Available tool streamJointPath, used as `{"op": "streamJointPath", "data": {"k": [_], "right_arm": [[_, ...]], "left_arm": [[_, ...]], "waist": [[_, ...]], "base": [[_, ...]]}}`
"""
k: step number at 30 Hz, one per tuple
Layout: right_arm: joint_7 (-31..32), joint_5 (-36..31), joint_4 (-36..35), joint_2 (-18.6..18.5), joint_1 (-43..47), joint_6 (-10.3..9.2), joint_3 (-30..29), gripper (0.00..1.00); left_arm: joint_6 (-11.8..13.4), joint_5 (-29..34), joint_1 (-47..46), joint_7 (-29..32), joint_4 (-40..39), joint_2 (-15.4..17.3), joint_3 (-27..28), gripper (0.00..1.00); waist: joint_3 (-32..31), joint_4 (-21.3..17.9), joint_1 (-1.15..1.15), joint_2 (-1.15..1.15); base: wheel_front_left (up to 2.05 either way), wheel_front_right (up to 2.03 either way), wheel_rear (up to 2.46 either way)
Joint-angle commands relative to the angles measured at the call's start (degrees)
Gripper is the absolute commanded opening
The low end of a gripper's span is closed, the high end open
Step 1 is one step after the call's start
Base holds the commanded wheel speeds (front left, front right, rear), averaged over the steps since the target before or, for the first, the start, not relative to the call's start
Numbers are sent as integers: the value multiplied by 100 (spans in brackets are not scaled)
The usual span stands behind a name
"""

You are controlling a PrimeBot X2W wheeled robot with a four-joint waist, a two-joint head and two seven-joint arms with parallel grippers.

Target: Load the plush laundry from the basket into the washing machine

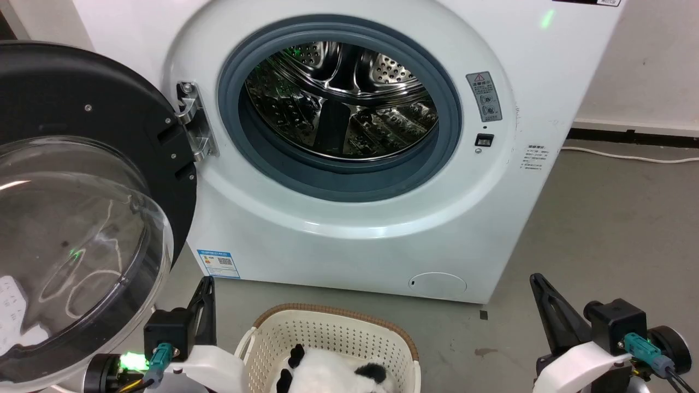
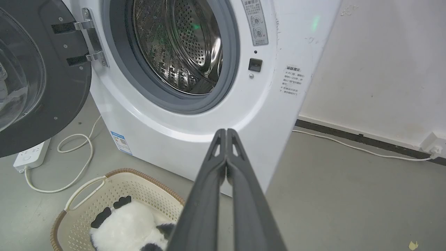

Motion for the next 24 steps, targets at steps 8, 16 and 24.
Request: {"op": "streamJointPath", "data": {"k": [8, 16, 24], "right_arm": [[0, 2, 1, 0, 2, 0, 3, 100], [-65, 68, -15, 1, 17, 0, -1, 100], [-161, 133, -35, 2, -13, -1, -43, 100]], "left_arm": [[2, -1, 4, 0, 1, 0, -2, 100], [6, -27, 22, -65, -8, 0, -25, 100], [-42, -92, 16, -161, 36, 3, -47, 100]], "waist": [[0, 0, 0, 0], [9, -7, 0, 0], [148, -68, 0, 0]], "base": [[0, 0, 0], [0, 0, 0], [0, 0, 0]]}}
